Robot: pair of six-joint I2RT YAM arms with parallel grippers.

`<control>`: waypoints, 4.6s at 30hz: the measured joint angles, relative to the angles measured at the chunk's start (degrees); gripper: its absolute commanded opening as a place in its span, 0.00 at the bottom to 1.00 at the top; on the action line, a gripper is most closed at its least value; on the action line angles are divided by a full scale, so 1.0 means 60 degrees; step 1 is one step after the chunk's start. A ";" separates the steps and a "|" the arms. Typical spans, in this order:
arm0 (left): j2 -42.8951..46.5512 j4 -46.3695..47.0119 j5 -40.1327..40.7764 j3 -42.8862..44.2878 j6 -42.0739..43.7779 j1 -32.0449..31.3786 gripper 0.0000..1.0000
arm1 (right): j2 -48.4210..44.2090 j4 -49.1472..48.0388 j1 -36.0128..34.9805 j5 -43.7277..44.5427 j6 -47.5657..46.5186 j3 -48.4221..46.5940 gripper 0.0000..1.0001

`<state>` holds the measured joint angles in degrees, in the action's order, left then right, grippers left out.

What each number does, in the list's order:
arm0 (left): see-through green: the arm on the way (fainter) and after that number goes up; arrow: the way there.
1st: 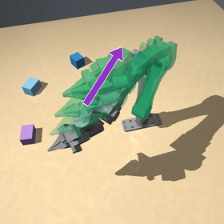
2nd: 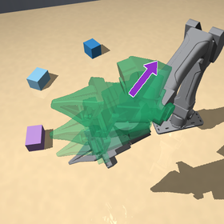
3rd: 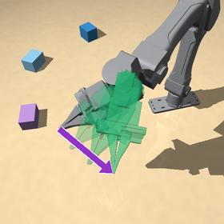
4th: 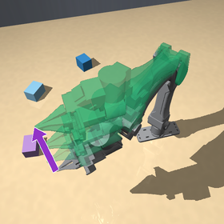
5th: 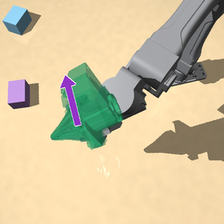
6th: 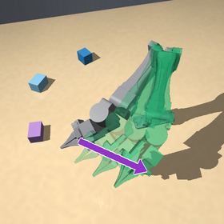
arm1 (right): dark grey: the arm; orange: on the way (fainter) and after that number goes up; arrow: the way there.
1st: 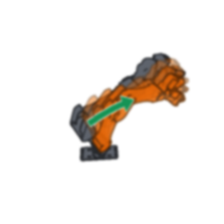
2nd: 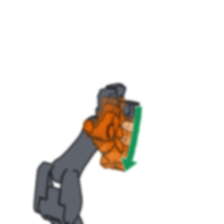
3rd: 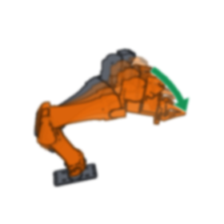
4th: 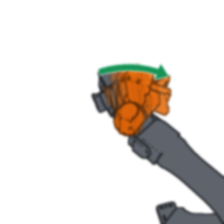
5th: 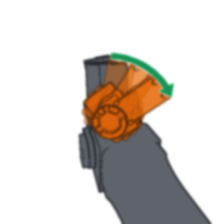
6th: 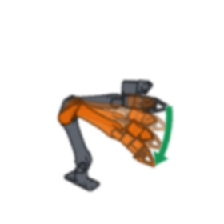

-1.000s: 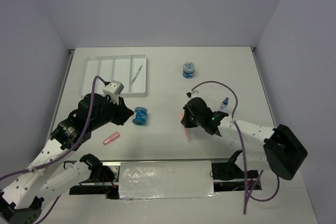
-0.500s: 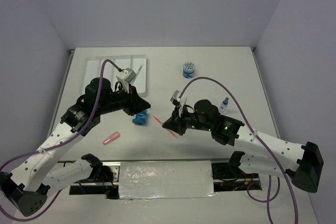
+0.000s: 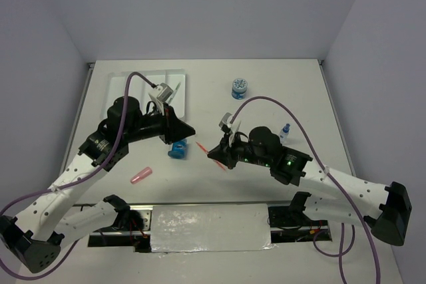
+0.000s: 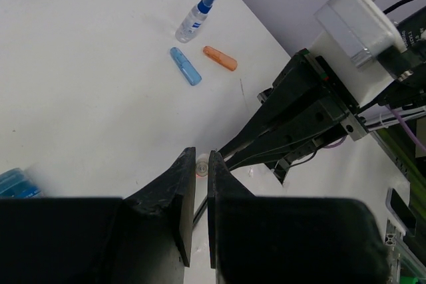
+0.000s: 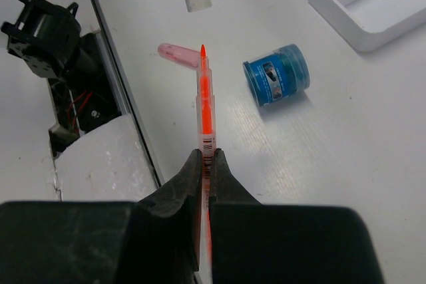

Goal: Sort the stationery into containers
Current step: Close the pen cap on the pen.

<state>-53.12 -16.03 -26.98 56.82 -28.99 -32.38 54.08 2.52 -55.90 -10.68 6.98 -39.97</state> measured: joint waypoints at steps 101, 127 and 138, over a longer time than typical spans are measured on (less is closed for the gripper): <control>-0.0069 0.1016 -0.0033 -0.0849 -0.2667 0.0073 0.00 | -0.0729 -0.1137 0.0000 0.0557 -0.0335 0.0525 0.00; -0.0149 0.1687 0.0364 -0.1348 -0.1960 0.0233 0.00 | 0.0980 0.0084 0.0000 0.0954 -0.0608 -0.1184 0.00; 0.0033 0.2677 0.1064 -0.1676 -0.1920 0.0280 0.00 | 0.1825 0.0667 0.0175 0.1100 -0.0572 -0.2357 0.00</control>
<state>-52.93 0.03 -20.60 46.76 -40.51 -30.70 65.04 6.52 -54.85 -4.08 3.55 -54.11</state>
